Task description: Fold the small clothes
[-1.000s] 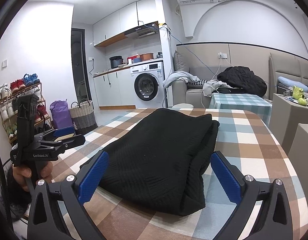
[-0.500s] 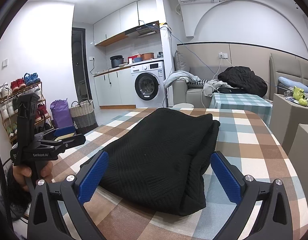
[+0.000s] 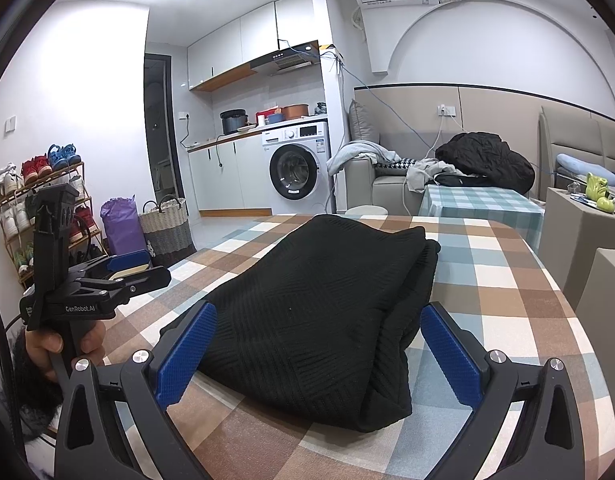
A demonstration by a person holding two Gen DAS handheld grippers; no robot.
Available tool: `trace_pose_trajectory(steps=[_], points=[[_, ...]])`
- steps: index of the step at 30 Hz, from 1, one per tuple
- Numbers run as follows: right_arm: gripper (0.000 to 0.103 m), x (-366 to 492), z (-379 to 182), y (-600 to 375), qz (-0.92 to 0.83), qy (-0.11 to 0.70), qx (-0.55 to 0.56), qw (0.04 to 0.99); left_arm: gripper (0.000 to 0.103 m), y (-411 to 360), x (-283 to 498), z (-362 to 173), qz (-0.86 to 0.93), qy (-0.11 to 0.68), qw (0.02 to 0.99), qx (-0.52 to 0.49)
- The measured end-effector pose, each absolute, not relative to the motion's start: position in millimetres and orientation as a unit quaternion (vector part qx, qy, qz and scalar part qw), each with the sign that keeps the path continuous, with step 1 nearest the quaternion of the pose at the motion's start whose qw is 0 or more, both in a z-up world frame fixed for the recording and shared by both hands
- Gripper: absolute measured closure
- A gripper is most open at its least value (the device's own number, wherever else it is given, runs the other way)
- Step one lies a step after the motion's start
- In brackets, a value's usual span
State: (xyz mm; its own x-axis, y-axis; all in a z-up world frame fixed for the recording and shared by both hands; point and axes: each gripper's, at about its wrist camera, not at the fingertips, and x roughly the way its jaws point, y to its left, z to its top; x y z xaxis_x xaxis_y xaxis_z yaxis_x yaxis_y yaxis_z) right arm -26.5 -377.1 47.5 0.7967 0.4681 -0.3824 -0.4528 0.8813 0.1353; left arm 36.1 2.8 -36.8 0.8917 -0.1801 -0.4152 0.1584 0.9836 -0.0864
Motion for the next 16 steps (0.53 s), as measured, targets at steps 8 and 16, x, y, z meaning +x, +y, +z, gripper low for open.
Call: trace_pose_trajectory(steps=[8, 16], points=[[0.000, -26.5, 47.3, -376.7, 0.242, 0.207, 0.018, 0.948, 0.001, 2.7, 36.3, -37.0, -0.087, 0.216, 0.972, -0.025], [0.000, -26.6, 47.1, -376.9, 0.243, 0.207, 0.018, 0.948, 0.001, 2.4, 37.5, -37.7, -0.086, 0.216, 0.972, -0.025]])
